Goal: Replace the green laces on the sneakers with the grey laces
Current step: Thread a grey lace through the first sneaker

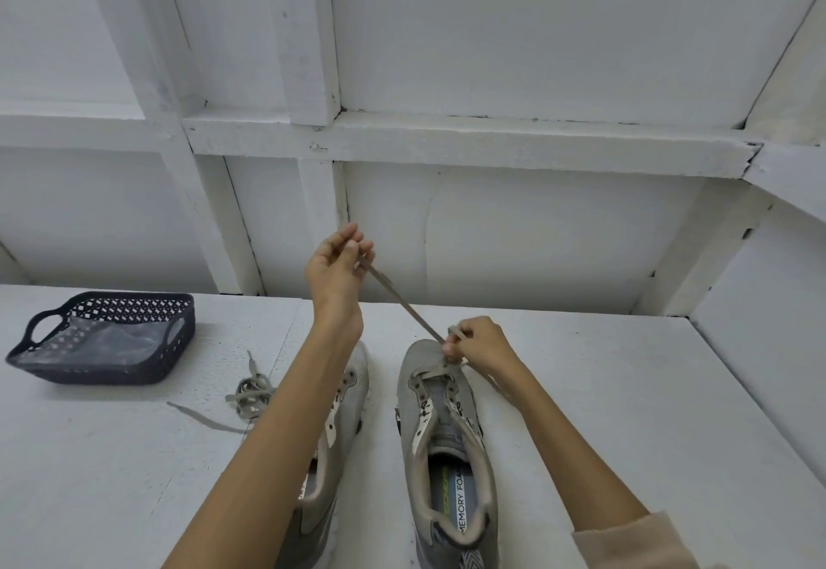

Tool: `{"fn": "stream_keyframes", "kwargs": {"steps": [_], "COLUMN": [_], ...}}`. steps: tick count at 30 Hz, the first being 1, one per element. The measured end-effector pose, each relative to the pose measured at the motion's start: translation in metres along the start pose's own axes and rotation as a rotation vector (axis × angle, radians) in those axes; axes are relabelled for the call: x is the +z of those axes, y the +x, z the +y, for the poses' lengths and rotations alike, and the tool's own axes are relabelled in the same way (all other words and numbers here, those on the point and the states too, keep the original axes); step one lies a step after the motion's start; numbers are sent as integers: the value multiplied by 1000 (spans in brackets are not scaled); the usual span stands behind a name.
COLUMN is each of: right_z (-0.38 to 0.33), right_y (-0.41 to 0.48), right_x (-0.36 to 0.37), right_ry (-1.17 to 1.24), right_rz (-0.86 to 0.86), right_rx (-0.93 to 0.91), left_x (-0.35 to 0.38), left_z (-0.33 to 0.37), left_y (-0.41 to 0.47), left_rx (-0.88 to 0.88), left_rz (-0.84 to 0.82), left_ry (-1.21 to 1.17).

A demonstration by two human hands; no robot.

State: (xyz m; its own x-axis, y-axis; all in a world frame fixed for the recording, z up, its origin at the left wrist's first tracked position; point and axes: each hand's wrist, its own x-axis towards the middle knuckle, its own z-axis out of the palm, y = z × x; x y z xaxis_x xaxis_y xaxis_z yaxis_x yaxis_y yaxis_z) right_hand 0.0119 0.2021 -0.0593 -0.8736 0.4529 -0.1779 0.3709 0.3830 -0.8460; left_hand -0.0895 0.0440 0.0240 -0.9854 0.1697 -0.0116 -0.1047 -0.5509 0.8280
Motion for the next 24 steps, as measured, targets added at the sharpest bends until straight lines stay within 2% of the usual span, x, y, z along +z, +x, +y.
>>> {"fn": "stream_keyframes", "kwargs": {"steps": [2,6,10,14,19,24], "right_z": [-3,-50,-75,-65,-24,-4], "right_y": [-1,-7,-8,-9,-11,-14], "right_x": [-4,-4,9,10,0,-4], "right_ry": [15,310,421,489,391,340], "right_rz": [-32,-113,-41,-4,14,-63], "right_rx": [-32,-138,-248,-191,-78,-18], "left_x": [0,4,8,7,-13,-24], "left_z": [-1,-17,-25,-15,-2,-1], "left_y": [-2,-14,-24,-20,1,7], "left_rx": [-9,-85,-144,-93,-8,19], "left_rz": [-20,-75,-105,-69,24,97], "left_ry": [-2,8,35,-32,-28,-57]}}
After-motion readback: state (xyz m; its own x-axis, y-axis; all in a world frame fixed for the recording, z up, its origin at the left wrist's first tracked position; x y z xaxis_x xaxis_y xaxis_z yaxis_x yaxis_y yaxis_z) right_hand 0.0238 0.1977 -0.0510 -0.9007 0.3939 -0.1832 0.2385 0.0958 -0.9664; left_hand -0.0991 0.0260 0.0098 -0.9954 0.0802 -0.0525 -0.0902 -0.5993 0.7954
